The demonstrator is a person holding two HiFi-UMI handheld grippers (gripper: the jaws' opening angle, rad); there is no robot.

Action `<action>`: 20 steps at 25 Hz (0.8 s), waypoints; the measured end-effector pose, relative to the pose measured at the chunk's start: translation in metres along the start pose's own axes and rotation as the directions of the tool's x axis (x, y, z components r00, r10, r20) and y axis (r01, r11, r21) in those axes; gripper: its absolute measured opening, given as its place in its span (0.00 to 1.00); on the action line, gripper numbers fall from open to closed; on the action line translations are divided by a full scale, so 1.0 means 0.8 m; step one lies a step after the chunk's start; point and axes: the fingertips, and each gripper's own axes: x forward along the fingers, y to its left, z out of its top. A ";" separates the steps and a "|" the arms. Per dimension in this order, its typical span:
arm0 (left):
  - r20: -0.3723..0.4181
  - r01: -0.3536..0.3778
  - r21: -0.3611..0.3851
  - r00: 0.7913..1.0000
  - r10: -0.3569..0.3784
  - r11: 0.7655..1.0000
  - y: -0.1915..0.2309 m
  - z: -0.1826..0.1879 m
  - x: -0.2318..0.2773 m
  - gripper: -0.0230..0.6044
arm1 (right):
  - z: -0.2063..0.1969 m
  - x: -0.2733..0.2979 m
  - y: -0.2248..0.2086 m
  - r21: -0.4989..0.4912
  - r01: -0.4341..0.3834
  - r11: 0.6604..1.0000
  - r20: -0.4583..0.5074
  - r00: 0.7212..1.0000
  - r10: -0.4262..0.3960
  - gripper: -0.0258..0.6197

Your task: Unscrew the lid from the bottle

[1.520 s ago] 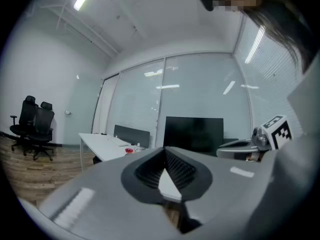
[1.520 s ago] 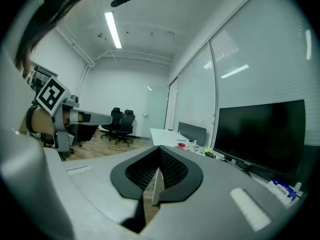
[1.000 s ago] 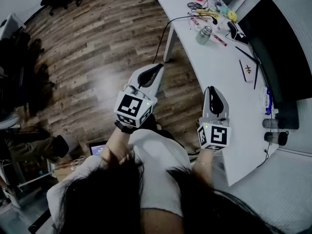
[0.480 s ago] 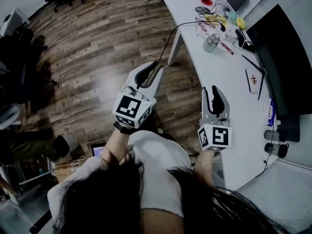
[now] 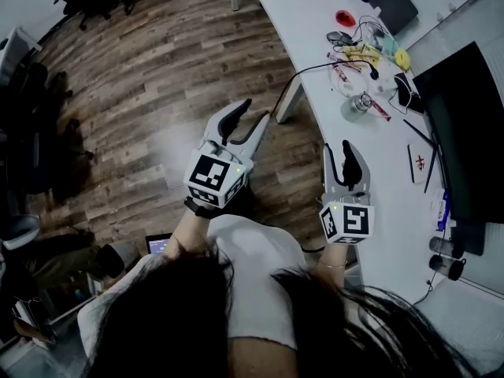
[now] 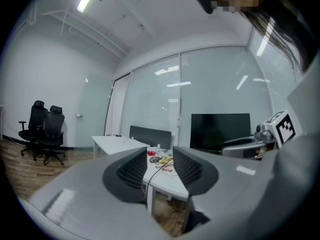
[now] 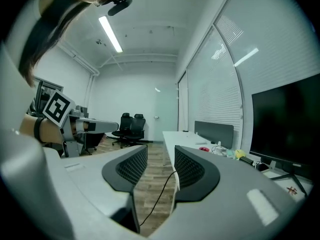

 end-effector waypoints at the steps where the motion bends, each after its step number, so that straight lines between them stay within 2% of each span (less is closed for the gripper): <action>1: -0.001 0.006 0.001 1.000 -0.006 1.000 0.013 0.002 0.009 0.31 | 0.002 0.016 0.000 0.002 0.003 1.000 -0.001 1.000 -0.003 0.26; 8: 0.006 0.037 0.002 0.999 -0.037 0.999 0.092 0.013 0.051 0.33 | 0.014 0.094 0.000 0.011 0.052 0.999 -0.007 0.999 -0.052 0.29; 11: 0.007 0.064 0.000 0.998 -0.064 0.998 0.111 0.014 0.061 0.38 | 0.014 0.110 -0.004 0.024 0.091 0.996 -0.014 0.996 -0.091 0.30; 16: -0.013 0.142 -0.015 0.990 -0.142 0.990 0.121 0.008 0.081 0.45 | 0.013 0.117 -0.024 0.038 0.180 0.983 -0.032 0.983 -0.179 0.33; 20: -0.029 0.226 -0.043 0.973 -0.227 0.973 0.105 0.000 0.103 0.49 | 0.009 0.107 -0.053 0.059 0.261 0.964 -0.055 0.965 -0.258 0.38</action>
